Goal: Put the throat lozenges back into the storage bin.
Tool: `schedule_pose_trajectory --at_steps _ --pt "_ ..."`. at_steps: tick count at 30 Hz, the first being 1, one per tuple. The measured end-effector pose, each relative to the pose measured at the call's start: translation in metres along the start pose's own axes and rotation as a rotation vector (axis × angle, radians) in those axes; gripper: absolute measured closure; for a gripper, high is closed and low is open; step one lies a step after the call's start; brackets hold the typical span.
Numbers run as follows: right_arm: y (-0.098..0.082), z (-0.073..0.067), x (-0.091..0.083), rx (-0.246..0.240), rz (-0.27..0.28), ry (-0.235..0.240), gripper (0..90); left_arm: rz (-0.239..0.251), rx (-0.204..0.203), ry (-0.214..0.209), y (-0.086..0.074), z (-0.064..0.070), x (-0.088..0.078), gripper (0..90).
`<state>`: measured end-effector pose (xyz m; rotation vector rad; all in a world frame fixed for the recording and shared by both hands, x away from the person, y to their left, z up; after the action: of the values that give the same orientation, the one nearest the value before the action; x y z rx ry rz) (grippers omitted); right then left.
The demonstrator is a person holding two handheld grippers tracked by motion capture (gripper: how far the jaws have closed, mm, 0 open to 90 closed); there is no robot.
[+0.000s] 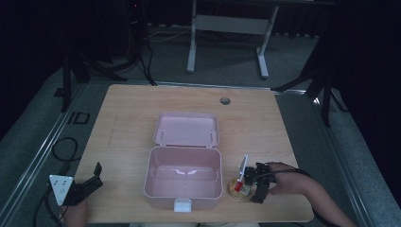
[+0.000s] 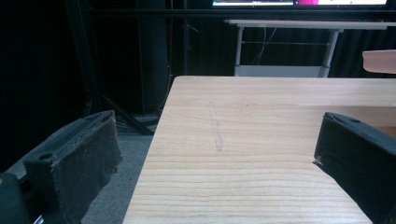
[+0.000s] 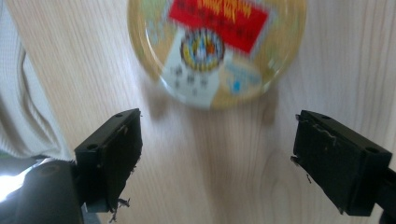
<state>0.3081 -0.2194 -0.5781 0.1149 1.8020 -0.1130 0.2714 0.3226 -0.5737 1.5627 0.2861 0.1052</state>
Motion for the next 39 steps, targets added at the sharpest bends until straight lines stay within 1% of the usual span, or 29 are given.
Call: schedule_pose_trajectory --at_steps 2,7,8,9,13,15,16,17,18,19,23,25,26,27,29,30,34,39 --pt "0.007 -0.001 0.0 -0.013 0.001 0.004 15.3 0.0 0.0 0.0 0.0 0.0 0.0 0.6" --pt "0.021 0.001 0.002 -0.046 -0.005 -0.006 15.2 0.001 -0.001 -0.003 0.0 0.0 0.0 0.6" --pt "0.023 0.0 0.003 -0.042 -0.005 0.001 15.2 0.001 -0.001 -0.003 0.0 0.0 0.0 0.6" --pt "0.025 0.001 0.003 -0.051 -0.007 -0.006 15.2 0.001 -0.001 -0.003 0.0 0.0 0.0 0.6" --pt "0.033 0.002 0.006 -0.065 -0.009 0.002 15.2 0.001 -0.001 -0.004 0.0 0.0 0.0 0.6" --pt "0.036 0.003 0.008 -0.081 -0.023 -0.004 15.0 0.001 -0.001 -0.005 0.0 0.0 0.0 0.6" --pt "0.039 0.001 0.009 -0.066 -0.015 -0.002 15.3 0.0 -0.001 -0.005 0.0 0.0 0.0 0.6" --pt "0.04 0.001 0.01 -0.07 -0.021 -0.005 16.2 0.0 -0.001 -0.005 0.0 0.0 0.0 0.6" --pt "0.041 0.002 0.011 -0.085 -0.018 0.001 16.3 0.0 -0.001 -0.005 0.0 0.0 0.0 0.6" --pt "0.042 0.001 0.012 -0.09 -0.023 0.006 18.6 0.0 -0.002 -0.005 0.0 0.0 0.0 0.6" --pt "0.042 0.001 0.011 -0.089 -0.032 0.006 19.6 0.0 -0.001 -0.005 0.0 0.0 0.0 0.6" --pt "0.041 0.0 0.009 -0.082 -0.026 0.007 19.8 0.0 0.0 -0.004 0.0 0.0 0.0 0.6" --pt "0.04 -0.001 0.007 -0.069 -0.024 0.013 19.8 0.0 0.0 -0.005 0.0 0.0 0.0 0.6" --pt "0.039 -0.001 0.004 -0.086 -0.029 0.019 19.8 0.0 0.0 -0.005 0.0 0.0 0.0 0.6" --pt "0.037 -0.003 0.0 -0.072 -0.019 0.024 19.8 -0.001 0.0 -0.004 0.0 0.0 0.0 0.6" --pt "0.035 -0.003 -0.002 -0.067 -0.022 0.026 19.8 -0.001 0.0 -0.004 0.0 0.0 0.0 0.6" --pt "0.03 -0.006 -0.011 -0.06 -0.031 0.019 19.9 0.0 0.0 -0.005 0.0 0.0 0.0 0.6" --pt "0.023 -0.011 -0.021 -0.034 -0.041 0.029 19.9 0.0 0.001 -0.005 0.0 0.0 0.0 0.6"
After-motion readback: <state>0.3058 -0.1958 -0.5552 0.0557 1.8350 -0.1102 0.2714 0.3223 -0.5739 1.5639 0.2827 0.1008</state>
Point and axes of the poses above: each handheld gripper's, and its own axes: x roughly forward along the jaws, y roughly out of its top, z roughly to its right, the point moved 7 cm from there along x, roughly forward along the jaws, and after that the axes turned 12 degrees about y, right-handed, at the moved point
